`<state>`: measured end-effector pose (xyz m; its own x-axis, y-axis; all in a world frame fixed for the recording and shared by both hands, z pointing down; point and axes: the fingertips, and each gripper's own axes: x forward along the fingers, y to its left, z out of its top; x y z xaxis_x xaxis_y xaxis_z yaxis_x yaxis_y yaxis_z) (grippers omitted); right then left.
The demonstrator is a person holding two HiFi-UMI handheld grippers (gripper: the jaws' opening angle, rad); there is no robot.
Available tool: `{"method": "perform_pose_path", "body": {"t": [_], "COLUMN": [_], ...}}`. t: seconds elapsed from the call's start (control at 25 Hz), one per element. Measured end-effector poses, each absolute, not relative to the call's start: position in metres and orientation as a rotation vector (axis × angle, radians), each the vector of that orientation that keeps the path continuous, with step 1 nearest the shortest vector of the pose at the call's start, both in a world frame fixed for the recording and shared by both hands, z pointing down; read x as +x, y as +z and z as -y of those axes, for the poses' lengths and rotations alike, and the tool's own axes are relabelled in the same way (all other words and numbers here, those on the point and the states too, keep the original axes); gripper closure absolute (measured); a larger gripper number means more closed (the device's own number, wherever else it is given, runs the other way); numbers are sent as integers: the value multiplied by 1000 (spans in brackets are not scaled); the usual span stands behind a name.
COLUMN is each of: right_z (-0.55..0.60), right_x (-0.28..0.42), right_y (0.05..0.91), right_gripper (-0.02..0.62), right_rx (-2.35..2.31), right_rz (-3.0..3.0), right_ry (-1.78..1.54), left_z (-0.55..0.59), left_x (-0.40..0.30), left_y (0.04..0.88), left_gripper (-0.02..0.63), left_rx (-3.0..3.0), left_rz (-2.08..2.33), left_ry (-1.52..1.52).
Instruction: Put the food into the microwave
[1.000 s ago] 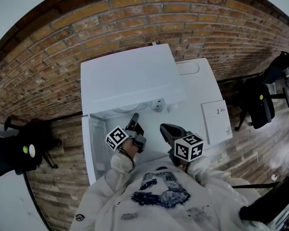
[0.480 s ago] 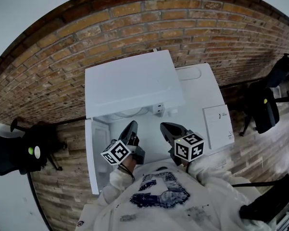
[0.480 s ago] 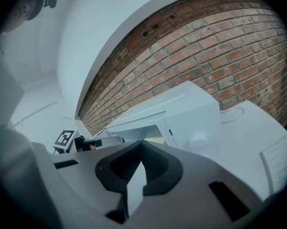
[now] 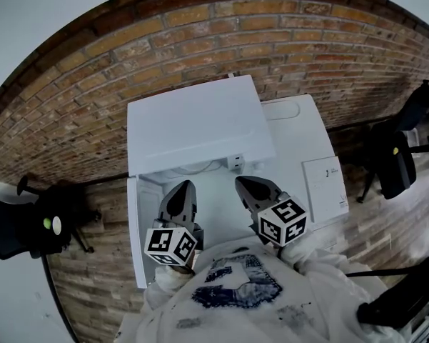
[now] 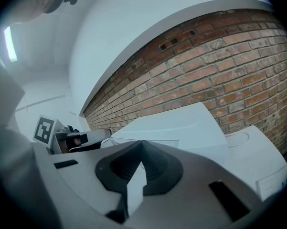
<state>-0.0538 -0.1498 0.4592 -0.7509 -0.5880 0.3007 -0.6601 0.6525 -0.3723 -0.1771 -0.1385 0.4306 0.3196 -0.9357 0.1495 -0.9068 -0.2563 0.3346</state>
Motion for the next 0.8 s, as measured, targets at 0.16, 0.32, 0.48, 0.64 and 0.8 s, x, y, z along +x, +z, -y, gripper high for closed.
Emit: {"method": "perform_pose_path", "body": {"t": [0.16, 0.32, 0.48, 0.64, 0.8], "right_z": [152, 153, 154, 154, 155], "right_x": [-55, -55, -55, -53, -53], "right_y": [452, 452, 453, 454, 455], "right_gripper": [581, 582, 583, 583, 583], "right_rx": [1044, 1055, 1055, 1058, 1060], "right_rz": [2726, 2719, 2715, 2709, 2708], "right_ry": [644, 632, 608, 609, 605], "left_z": [137, 138, 138, 139, 139], "left_x": [-177, -180, -182, -182, -178], "left_y": [415, 416, 419, 422, 423], "left_gripper": [600, 600, 600, 600, 600], "left_rx": [2314, 2311, 2300, 2287, 2295], "left_rz": [1730, 1749, 1767, 1770, 1768], "left_ry": [-25, -8, 13, 18, 28]}}
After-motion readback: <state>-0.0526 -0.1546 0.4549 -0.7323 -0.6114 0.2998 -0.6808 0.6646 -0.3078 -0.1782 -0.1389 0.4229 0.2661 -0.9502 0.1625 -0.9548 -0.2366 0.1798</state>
